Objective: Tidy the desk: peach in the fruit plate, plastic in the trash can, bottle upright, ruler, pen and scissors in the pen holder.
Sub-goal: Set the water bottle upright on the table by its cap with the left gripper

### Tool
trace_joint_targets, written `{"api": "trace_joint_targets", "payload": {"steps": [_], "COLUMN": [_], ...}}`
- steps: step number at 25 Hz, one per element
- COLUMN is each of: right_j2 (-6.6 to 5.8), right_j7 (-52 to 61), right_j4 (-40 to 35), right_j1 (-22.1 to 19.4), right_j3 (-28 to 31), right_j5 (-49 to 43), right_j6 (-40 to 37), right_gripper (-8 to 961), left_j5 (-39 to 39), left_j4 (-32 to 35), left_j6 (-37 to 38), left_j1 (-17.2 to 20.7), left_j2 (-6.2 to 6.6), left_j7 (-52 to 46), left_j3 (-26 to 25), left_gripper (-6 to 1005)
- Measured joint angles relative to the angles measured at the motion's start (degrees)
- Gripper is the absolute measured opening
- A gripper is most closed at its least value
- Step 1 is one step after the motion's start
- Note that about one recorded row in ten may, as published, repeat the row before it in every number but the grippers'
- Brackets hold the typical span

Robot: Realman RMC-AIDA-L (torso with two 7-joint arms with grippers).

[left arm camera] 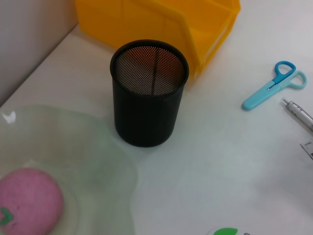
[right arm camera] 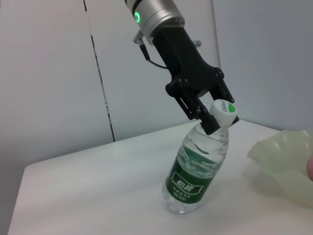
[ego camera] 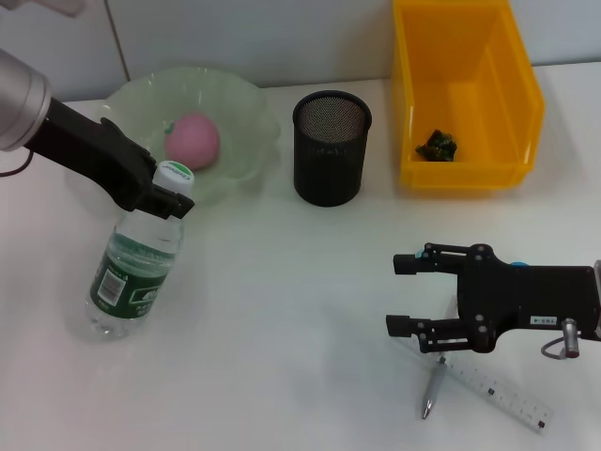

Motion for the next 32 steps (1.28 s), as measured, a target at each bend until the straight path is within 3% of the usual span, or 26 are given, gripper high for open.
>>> {"api": "trace_joint_targets", "payload": {"steps": [19, 32], "right_j2": [0.24, 0.24], "right_j7": [0.0, 0.0], "right_j4": [0.0, 0.0], "right_j1": [0.4, 0.5], "right_j3": [0.2, 0.2], "right_j5": [0.8, 0.9], "right_j6": [0.2, 0.2], "right_gripper": [786, 787], "left_j5": [-0.5, -0.7], "left_j4": [0.1, 1.1], "left_j6": [3.1, 3.6], "left_j1": [0.3, 0.4], "left_j2": [1.63, 2.2], "left_j7": [1.2, 1.4], "left_j3": [-5.0, -5.5], "left_gripper": [454, 454]}}
